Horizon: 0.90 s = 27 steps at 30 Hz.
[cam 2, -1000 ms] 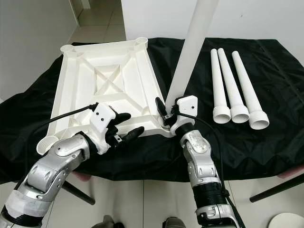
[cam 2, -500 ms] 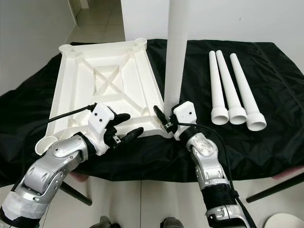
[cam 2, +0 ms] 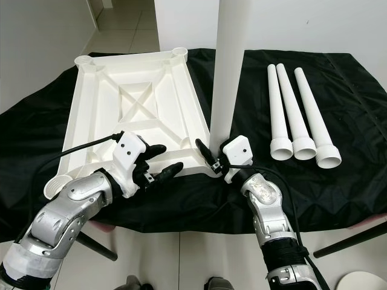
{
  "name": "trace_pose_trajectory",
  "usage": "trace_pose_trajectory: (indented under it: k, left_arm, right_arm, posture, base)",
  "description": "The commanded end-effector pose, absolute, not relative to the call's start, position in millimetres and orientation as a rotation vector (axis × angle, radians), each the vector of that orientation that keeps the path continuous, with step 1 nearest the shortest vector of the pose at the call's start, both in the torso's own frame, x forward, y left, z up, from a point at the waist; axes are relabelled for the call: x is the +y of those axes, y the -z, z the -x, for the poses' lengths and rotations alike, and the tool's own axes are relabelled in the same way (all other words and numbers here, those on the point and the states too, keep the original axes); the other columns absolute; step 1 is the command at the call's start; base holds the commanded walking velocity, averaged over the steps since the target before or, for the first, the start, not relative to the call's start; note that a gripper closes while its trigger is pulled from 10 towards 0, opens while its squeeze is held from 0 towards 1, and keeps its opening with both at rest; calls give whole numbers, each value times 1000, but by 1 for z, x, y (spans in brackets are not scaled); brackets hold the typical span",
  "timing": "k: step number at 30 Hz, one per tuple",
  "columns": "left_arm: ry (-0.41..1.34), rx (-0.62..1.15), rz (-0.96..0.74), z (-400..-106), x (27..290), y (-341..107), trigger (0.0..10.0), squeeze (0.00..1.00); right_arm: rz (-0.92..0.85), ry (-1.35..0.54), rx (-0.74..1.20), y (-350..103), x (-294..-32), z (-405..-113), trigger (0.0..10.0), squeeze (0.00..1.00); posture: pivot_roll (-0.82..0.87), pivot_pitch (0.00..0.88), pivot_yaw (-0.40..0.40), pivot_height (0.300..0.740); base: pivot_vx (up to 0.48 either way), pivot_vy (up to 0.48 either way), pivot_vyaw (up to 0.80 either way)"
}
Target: Building children table
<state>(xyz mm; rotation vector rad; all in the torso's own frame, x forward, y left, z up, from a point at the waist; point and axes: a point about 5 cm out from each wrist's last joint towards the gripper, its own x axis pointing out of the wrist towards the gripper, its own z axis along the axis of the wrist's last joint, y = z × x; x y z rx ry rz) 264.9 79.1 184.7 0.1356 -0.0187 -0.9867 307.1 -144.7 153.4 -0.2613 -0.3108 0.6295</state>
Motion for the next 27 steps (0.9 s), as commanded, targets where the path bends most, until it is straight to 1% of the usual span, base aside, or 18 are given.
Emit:
trace_pose_trajectory:
  k: [1,3,10,16,26,27]
  left_arm:
    - [1045,-10,-145,-261,76,-185,10000,0]
    - [1042,-11,-146,-261,77,-185,10000,0]
    - [1036,-10,-145,-260,77,-184,10000,0]
    - [1027,-10,-145,-259,79,-185,10000,0]
    - [1025,-8,-146,-258,79,-184,10000,0]
    - [1026,-8,-148,-258,79,-184,10000,0]
  right_arm:
    - [211,-647,-133,-119,-147,-305,10000,0]
    - [170,-640,-114,-118,-145,-310,10000,0]
    - [139,-639,-84,-118,-144,-314,10000,0]
    - [63,-606,-3,-116,-144,-324,10000,0]
    - [20,-594,34,-114,-142,-326,10000,0]
    - [-7,-591,49,-114,-139,-327,10000,0]
  posture:
    - [-86,125,54,740]
    - [-80,125,50,740]
    - [-75,126,45,740]
    - [-67,129,40,740]
    - [-64,131,40,740]
    - [-64,130,43,740]
  base:
    - [0,0,0]
    - [0,0,0]
    - [0,0,0]
    - [0,0,0]
    - [0,0,0]
    - [0,0,0]
